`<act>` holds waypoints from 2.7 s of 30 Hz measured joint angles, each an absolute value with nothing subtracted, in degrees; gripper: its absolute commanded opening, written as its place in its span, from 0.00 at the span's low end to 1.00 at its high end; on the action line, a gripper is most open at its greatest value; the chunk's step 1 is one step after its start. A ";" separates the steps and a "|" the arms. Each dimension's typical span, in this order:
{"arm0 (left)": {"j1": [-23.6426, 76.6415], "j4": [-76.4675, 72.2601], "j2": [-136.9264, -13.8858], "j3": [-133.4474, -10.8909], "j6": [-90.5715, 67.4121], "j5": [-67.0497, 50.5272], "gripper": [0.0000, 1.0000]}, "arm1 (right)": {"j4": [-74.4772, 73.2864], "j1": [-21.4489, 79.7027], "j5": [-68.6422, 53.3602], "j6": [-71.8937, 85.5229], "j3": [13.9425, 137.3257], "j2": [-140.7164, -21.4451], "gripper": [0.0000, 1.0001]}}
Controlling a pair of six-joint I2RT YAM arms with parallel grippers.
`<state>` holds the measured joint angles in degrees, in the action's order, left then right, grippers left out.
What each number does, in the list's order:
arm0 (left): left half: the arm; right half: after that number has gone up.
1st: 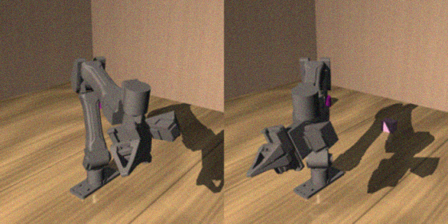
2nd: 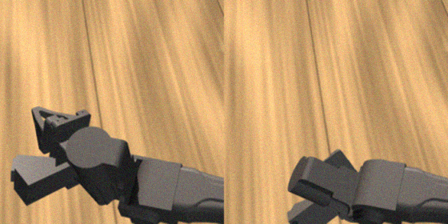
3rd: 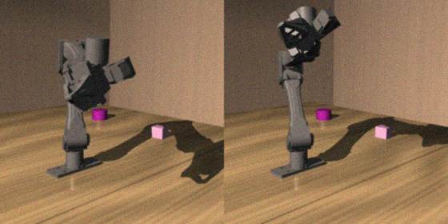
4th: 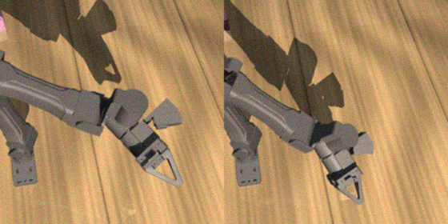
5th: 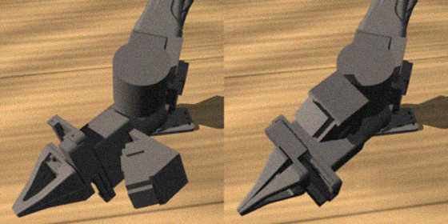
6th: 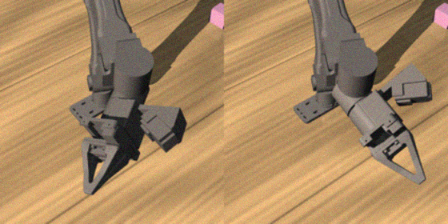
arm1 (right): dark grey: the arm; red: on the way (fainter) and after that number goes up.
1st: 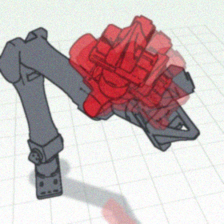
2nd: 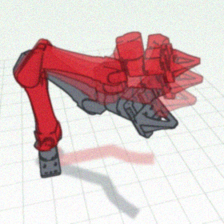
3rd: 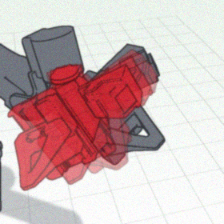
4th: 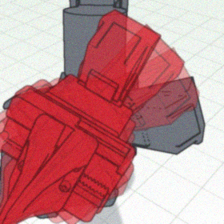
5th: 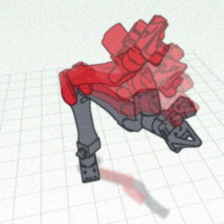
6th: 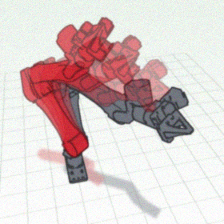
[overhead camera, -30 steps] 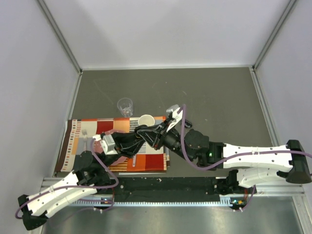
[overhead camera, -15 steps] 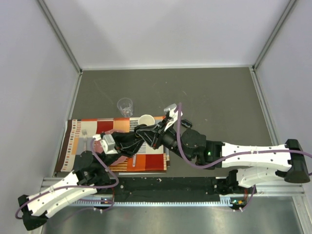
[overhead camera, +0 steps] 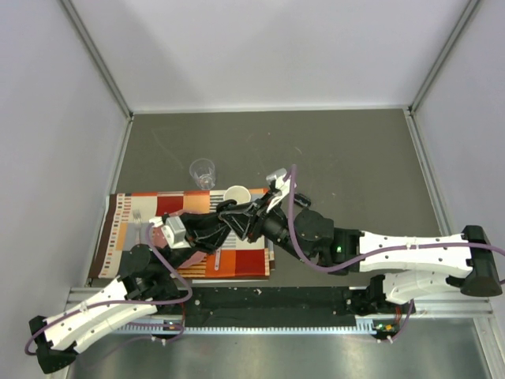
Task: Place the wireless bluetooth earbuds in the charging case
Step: Place the earbud in the charging case, then close the charging case.
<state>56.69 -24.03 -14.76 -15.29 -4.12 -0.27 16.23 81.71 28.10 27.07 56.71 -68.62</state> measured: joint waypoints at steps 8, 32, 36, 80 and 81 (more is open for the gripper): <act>56.66 -23.99 -14.76 -15.29 -4.36 -0.05 0.00 | 16.23 81.87 27.07 27.31 56.71 -68.62 0.40; 56.66 -24.67 -14.74 -15.27 -4.38 -0.08 0.00 | 14.96 82.02 28.69 29.02 56.71 -67.66 0.26; 56.66 -24.69 -14.74 -15.27 -4.36 -0.12 0.00 | 13.63 82.00 28.84 28.97 57.32 -67.79 0.22; 56.42 -24.08 -14.24 -15.27 -3.33 -0.60 0.00 | -2.68 78.67 36.45 35.33 57.56 -56.42 0.99; 56.42 -24.12 -14.26 -15.27 -3.33 -0.62 0.00 | -5.82 76.66 34.92 36.82 58.37 -56.60 0.99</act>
